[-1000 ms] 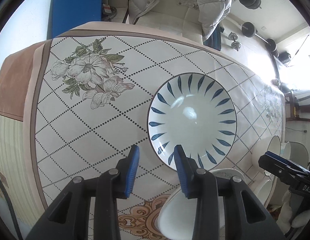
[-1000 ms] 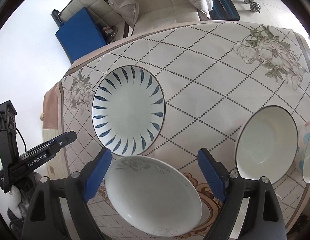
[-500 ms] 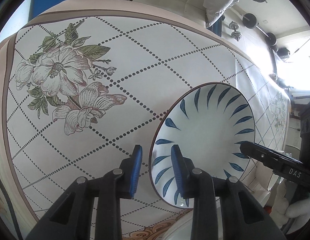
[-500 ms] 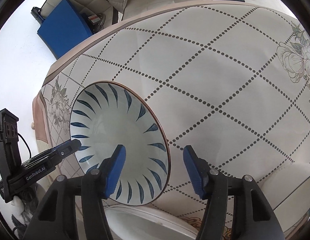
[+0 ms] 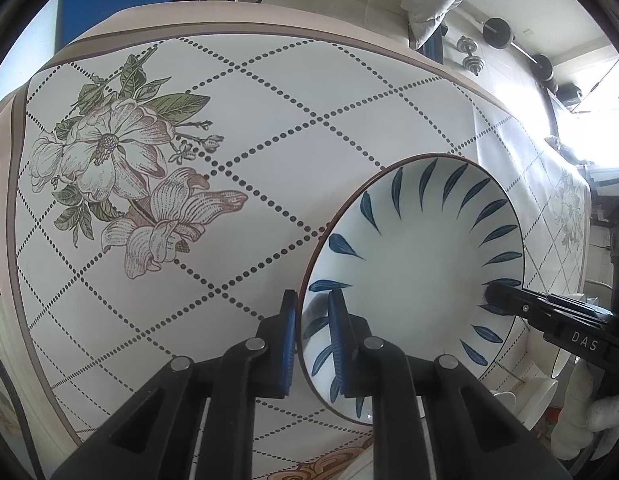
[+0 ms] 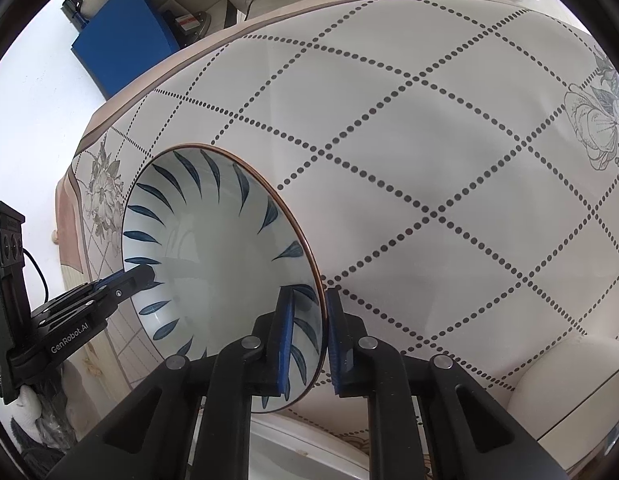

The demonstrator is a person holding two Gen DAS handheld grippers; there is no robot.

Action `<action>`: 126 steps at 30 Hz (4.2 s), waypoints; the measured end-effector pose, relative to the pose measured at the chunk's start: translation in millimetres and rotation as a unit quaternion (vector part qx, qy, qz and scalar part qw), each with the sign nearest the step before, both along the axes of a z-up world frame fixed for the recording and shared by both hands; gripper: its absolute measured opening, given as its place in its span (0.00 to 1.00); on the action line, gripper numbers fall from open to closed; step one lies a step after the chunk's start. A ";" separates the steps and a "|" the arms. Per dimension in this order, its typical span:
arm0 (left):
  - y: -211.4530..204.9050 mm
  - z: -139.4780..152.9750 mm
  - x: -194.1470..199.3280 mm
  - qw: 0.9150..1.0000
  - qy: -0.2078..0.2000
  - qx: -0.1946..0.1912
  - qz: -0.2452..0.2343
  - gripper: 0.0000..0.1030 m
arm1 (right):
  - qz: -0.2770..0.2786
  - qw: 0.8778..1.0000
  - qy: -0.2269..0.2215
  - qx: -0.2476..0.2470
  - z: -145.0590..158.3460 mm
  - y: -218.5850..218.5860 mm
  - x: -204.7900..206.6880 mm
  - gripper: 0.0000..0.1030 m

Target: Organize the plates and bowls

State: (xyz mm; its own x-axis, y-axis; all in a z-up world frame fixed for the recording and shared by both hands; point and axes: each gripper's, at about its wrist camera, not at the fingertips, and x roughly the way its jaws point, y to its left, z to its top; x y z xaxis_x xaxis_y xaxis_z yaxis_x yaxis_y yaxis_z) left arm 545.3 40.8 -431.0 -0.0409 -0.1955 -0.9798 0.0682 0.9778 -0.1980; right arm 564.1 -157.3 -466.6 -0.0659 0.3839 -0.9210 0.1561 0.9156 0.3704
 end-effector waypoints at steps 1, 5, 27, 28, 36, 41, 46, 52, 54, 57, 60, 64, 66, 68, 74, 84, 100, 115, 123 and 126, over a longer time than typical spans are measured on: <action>0.6 0.4 -0.8 1.000 -0.001 0.001 0.001 0.13 | -0.001 1.000 0.000 0.002 1.5 -2.0 -0.8 0.16; 5.7 2.6 0.2 1.000 0.000 0.003 0.010 0.12 | -0.007 1.000 -0.001 0.012 4.7 -5.5 -1.4 0.13; 9.2 67.9 -10.9 0.999 -0.052 0.000 -0.004 0.12 | -0.018 0.999 -0.031 0.040 48.6 -24.1 -12.3 0.12; 9.2 72.5 -13.7 0.998 -0.055 -0.001 -0.006 0.12 | -0.015 0.998 -0.034 0.041 53.4 -24.7 -15.0 0.12; 4.1 106.7 -43.2 0.997 -0.077 -0.010 -0.025 0.12 | -0.016 0.997 -0.052 0.049 87.0 -33.2 -43.9 0.12; -8.9 119.4 -64.3 0.996 -0.083 -0.013 -0.037 0.12 | -0.019 0.997 -0.061 0.054 103.4 -39.2 -69.4 0.12; -13.7 126.8 -92.5 0.995 -0.085 -0.014 -0.049 0.12 | -0.022 0.996 -0.062 0.060 110.9 -46.5 -103.4 0.12; -13.6 123.2 -131.7 0.995 -0.077 -0.015 -0.057 0.12 | -0.020 0.996 -0.057 0.060 110.2 -45.7 -146.2 0.12; -11.6 117.1 -143.3 0.996 -0.069 -0.016 -0.058 0.12 | -0.020 0.997 -0.051 0.062 106.5 -45.3 -161.3 0.12; -7.8 102.0 -158.9 0.997 -0.053 -0.018 -0.053 0.12 | -0.016 0.997 -0.039 0.060 95.4 -42.3 -180.5 0.12; -7.1 85.9 -170.9 0.998 -0.040 -0.014 -0.052 0.12 | -0.015 0.998 -0.025 0.060 78.8 -41.9 -196.5 0.12; -9.1 66.8 -180.1 0.998 -0.023 -0.012 -0.052 0.12 | -0.015 0.998 -0.011 0.057 58.6 -42.4 -210.6 0.12; -12.6 59.1 -183.8 0.998 -0.020 -0.007 -0.060 0.12 | -0.014 0.998 -0.006 0.053 51.8 -44.6 -216.5 0.12; -14.8 52.0 -186.1 0.998 -0.011 -0.008 -0.062 0.12 | -0.012 0.999 -0.002 0.049 46.1 -45.0 -218.5 0.12; -20.8 36.5 -189.9 0.997 0.004 0.005 -0.071 0.12 | -0.003 0.999 0.013 0.036 33.1 -48.4 -227.7 0.12; -31.7 25.4 -188.2 0.996 0.006 0.032 -0.082 0.12 | 0.009 1.000 0.018 0.020 28.5 -45.0 -219.4 0.11; -39.3 24.6 -181.4 0.996 0.035 0.047 -0.063 0.14 | -0.016 0.998 0.058 0.021 25.5 -40.4 -209.5 0.19; -39.8 54.5 -184.1 0.998 0.002 0.049 -0.048 0.41 | -0.011 0.999 0.038 0.015 54.4 -42.2 -196.8 0.77; -41.6 85.6 -192.1 0.996 -0.053 0.070 -0.032 0.80 | 0.006 0.997 -0.007 -0.071 79.9 -39.8 -219.0 0.95; -37.8 94.9 -198.9 0.994 -0.075 0.078 -0.029 0.80 | 0.018 0.994 -0.032 -0.107 93.5 -34.1 -234.0 0.95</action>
